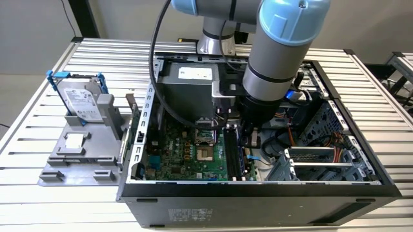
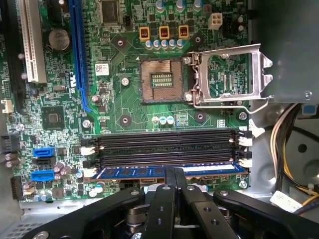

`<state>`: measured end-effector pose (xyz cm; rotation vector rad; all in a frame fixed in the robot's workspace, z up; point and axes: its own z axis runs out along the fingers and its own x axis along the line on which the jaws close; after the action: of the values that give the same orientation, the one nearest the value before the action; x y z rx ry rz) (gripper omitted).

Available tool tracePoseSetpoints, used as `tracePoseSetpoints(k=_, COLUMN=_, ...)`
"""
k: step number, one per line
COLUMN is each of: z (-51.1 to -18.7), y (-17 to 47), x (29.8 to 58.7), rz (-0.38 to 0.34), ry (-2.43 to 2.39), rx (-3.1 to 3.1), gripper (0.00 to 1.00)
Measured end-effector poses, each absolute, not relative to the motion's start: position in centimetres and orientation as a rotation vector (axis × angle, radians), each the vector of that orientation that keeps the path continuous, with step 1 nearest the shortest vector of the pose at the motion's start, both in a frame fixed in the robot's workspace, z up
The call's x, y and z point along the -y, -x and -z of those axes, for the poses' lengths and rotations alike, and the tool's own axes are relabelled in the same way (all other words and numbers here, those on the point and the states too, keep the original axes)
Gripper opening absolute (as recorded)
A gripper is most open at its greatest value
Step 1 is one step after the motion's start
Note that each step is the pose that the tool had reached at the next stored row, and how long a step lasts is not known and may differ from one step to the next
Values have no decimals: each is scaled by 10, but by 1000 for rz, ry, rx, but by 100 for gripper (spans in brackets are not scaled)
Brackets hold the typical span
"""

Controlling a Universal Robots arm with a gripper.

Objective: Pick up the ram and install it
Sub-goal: 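Press down the ram until it locks into place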

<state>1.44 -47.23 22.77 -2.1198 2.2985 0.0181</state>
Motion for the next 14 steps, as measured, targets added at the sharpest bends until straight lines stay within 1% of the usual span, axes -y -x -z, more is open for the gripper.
tracePoseSetpoints(k=8, z=-216, y=-14, x=472, rz=-15, ry=2125, rx=-2298, gripper=0)
tracePoseSetpoints(k=14, z=-240, y=-14, x=472, rz=-19, ry=2123, rx=-2295, gripper=0)
